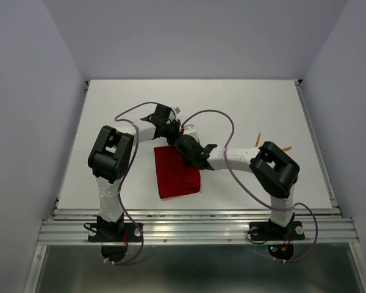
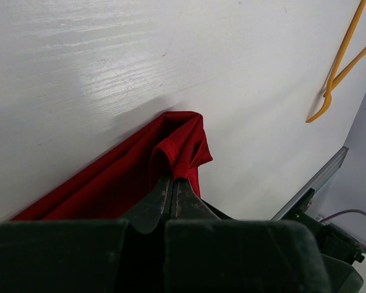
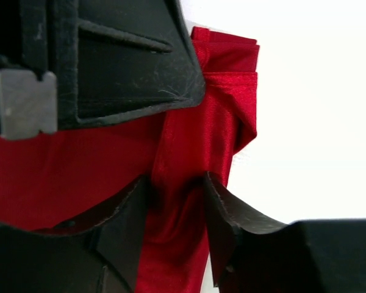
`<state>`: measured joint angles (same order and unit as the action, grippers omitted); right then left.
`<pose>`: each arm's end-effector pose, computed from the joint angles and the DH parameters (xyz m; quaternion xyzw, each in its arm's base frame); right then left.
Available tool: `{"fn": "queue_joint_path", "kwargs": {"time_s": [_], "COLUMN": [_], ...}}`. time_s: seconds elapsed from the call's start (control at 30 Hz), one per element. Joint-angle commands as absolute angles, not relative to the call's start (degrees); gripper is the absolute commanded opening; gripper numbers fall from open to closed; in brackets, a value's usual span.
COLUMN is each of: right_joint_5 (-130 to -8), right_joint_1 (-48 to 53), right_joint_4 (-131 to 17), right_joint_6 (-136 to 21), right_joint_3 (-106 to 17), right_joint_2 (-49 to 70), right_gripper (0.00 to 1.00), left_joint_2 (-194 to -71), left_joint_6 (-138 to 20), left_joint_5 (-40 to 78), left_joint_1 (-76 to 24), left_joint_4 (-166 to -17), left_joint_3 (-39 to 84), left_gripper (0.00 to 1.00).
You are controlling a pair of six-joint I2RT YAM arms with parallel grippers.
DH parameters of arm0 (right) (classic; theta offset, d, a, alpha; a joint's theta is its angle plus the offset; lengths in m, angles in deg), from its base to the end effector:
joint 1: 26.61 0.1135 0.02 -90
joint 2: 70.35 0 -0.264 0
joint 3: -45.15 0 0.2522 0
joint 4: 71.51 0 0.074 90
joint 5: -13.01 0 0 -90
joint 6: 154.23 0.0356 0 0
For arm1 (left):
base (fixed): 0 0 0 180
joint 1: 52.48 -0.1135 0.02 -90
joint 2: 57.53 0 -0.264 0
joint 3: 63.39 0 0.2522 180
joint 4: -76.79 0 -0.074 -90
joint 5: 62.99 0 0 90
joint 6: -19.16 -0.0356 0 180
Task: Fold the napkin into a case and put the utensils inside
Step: Fold the lower triangle-folded napkin at the center of the board.
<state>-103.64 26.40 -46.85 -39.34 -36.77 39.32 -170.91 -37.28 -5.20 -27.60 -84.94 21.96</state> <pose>0.2514 0.3072 0.1608 -0.1518 0.9116 0.0274 0.3810 0.3724 -0.1936 0.1620 0.0355 0.8970 -0.3993 0.1864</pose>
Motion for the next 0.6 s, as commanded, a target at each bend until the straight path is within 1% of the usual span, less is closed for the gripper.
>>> {"fn": "queue_joint_path", "kwargs": {"time_s": [0.0,0.1,0.13,0.23,0.27,0.33,0.37,0.4,0.47,0.5,0.53,0.57], "right_joint_5": [-108.54,-108.89,-108.89,-108.89,-108.80,-108.54,-108.54,-108.02,-107.66,-107.14,-106.96,-106.70], "right_joint_1": [27.09,27.09,27.09,27.09,27.09,27.09,27.09,27.09,27.09,27.09,27.09,27.09], "right_joint_4": [-47.11,-47.02,-47.02,-47.29,-47.46,-47.64,-47.90,-48.51,-49.04,-49.65,-50.01,-50.53], "right_joint_6": [-38.47,-38.47,-38.47,-38.21,-38.12,-37.95,-37.77,-37.51,-37.16,-37.07,-36.81,-36.72], "right_joint_3": [-38.05,-37.52,-37.34,-36.99,-36.73,-36.47,-36.20,-35.59,-34.88,-34.53,-33.66,-33.22], "right_joint_2": [38.64,38.46,38.37,38.02,37.76,37.50,37.06,36.79,36.27,35.74,35.48,35.13], "right_gripper": [0.43,0.36,0.30,0.20,0.14,0.08,0.03,0.01,0.01,0.01,0.01,0.01], "left_joint_2": [-167.66,-167.66,-167.57,-167.57,-167.57,-167.48,-167.48,-167.48,-167.48,-167.48,-167.57,-167.57], "left_joint_6": [-37.53,-37.79,-37.88,-38.23,-38.41,-38.76,-38.85,-39.11,-39.46,-39.55,-39.81,-39.90], "left_joint_5": [-5.86,-5.78,-5.78,-5.69,-5.43,-5.34,-5.25,-5.16,-4.55,-4.29,-3.85,-3.84], "left_joint_1": [-28.14,-28.14,-28.14,-28.23,-28.23,-28.23,-28.23,-28.23,-28.23,-28.23,-28.23,-28.23], "left_joint_4": [-85.32,-85.06,-84.88,-84.36,-84.09,-83.48,-83.13,-82.78,-82.25,-81.55,-81.28,-81.02], "left_joint_3": [21.21,21.21,21.29,21.56,21.99,22.35,22.70,22.87,23.58,23.75,24.02,24.11], "left_gripper": [0.00,0.00,0.00,0.00,0.00,0.00,0.00,0.00,0.00,0.03,0.09,0.23]}}
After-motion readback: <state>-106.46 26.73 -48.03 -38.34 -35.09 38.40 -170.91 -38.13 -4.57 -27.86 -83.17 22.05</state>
